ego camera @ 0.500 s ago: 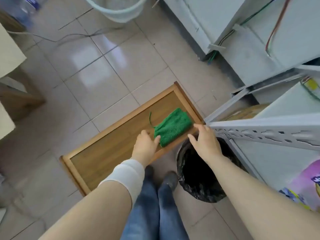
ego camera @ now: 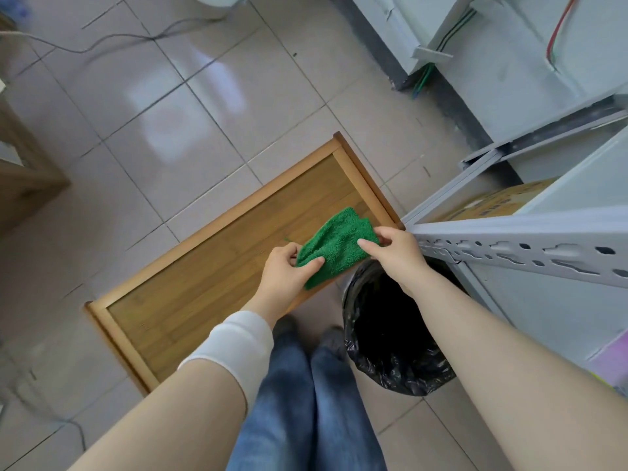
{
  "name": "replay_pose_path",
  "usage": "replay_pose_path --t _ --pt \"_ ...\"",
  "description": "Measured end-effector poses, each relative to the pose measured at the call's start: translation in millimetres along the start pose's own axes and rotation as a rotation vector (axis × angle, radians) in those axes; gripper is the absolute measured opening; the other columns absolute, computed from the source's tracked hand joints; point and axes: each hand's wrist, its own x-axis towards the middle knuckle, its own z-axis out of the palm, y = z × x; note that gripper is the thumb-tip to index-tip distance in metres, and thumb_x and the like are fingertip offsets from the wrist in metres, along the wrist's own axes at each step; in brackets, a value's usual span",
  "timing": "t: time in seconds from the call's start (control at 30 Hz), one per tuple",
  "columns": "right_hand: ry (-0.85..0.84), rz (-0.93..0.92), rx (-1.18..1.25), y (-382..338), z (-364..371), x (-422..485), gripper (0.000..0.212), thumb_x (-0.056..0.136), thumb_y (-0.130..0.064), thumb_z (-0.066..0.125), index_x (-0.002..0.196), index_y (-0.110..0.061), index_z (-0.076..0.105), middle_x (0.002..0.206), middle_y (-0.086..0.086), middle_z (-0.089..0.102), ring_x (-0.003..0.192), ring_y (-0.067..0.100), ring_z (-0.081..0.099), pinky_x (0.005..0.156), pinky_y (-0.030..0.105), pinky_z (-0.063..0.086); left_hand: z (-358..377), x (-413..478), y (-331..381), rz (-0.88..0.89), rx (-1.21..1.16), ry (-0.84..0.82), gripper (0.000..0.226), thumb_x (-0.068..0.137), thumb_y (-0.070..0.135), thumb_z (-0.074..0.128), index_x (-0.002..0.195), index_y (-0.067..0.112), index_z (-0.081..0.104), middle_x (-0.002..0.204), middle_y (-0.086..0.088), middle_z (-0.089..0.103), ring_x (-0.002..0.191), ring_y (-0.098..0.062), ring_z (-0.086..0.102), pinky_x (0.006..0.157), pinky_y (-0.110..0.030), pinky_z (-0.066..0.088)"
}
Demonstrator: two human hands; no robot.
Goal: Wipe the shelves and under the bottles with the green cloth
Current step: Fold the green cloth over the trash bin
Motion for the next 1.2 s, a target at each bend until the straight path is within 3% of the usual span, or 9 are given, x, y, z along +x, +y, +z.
replay_pose_path --t 0.23,0.33,0.5,0.63,0.77,0.9,0.97,1.07,1.2 --pt "-0.025 0.131 0.55 25 -13 -60 0.039 0.084 -0.007 0.061 0.122 -0.004 0.054 0.12 0.012 0.06 0.105 0.022 0.06 0.102 0.041 0.043 3 -47 6 -0.15 -0.423 -0.147 0.017 0.085 0.027 0.062 0.09 0.013 0.054 0.088 -0.001 0.064 0.082 -0.018 0.061 0.081 -0.033 0.05" --pt "-0.086 0.15 0.744 37 -22 -99 0.025 0.088 0.007 0.047 0.11 0.0 0.056 0.112 0.016 0.06 0.103 0.027 0.059 0.099 0.043 0.046 3 -67 5 -0.177 -0.453 -0.215 0.01 0.088 0.018 0.059 0.096 0.013 0.057 0.092 -0.004 0.066 0.077 -0.012 0.066 0.072 -0.026 0.053" --pt "-0.167 0.199 1.107 63 -31 -154 0.032 0.088 0.011 0.033 0.09 -0.008 0.058 0.097 0.014 0.064 0.088 0.025 0.067 0.082 0.043 0.055 16 -99 10 -0.142 -0.396 -0.308 0.003 0.089 0.015 0.056 0.09 0.017 0.059 0.083 0.001 0.067 0.059 -0.001 0.065 0.058 -0.018 0.052" --pt "-0.179 0.226 1.329 97 -29 -189 0.025 0.077 0.001 0.039 0.092 -0.006 0.057 0.094 0.015 0.065 0.098 0.033 0.059 0.081 0.048 0.054 39 -129 1 -0.132 -0.359 -0.393 0.005 0.09 0.02 0.056 0.09 0.024 0.059 0.079 0.009 0.068 0.071 -0.003 0.063 0.062 -0.021 0.049" --pt "-0.142 0.217 1.371 138 -29 -216 0.036 0.078 -0.025 0.054 0.106 -0.004 0.057 0.107 0.014 0.065 0.106 0.03 0.059 0.084 0.043 0.054 72 -155 -25 -0.188 -0.479 -0.474 0.006 0.091 0.012 0.053 0.097 0.014 0.055 0.093 -0.006 0.064 0.083 -0.019 0.064 0.089 -0.038 0.052" --pt "-0.081 0.212 1.221 184 -34 -248 0.026 0.083 -0.004 0.054 0.109 -0.002 0.055 0.105 0.012 0.064 0.094 0.022 0.062 0.074 0.027 0.057 112 -189 -42 -0.066 -0.523 -0.443 0.025 0.079 -0.007 0.059 0.077 0.017 0.054 0.085 -0.004 0.065 0.067 -0.009 0.068 0.06 -0.024 0.056" --pt "-0.04 0.24 1.204 204 -38 -263 0.022 0.081 0.0 0.055 0.102 -0.004 0.058 0.101 0.013 0.065 0.089 0.023 0.063 0.073 0.029 0.057 130 -204 -49 -0.048 -0.564 -0.436 0.033 0.072 -0.011 0.062 0.081 0.021 0.057 0.091 -0.002 0.069 0.073 -0.013 0.069 0.062 -0.027 0.056" --pt "-0.061 0.272 1.308 227 -40 -280 0.032 0.079 -0.012 0.057 0.11 -0.002 0.059 0.105 0.014 0.066 0.091 0.023 0.066 0.068 0.03 0.059 156 -228 -52 -0.061 -0.551 -0.385 0.035 0.08 -0.002 0.064 0.101 0.024 0.055 0.094 -0.004 0.067 0.076 -0.017 0.068 0.068 -0.031 0.056" --pt "-0.094 0.26 1.508 251 -39 -285 0.031 0.088 -0.027 0.047 0.109 -0.008 0.061 0.105 0.011 0.071 0.091 0.022 0.07 0.067 0.033 0.059 181 -224 -67 -0.057 -0.389 -0.313 0.039 0.075 0.022 0.073 0.107 0.033 0.053 0.109 -0.005 0.06 0.105 -0.023 0.06 0.096 -0.04 0.047"
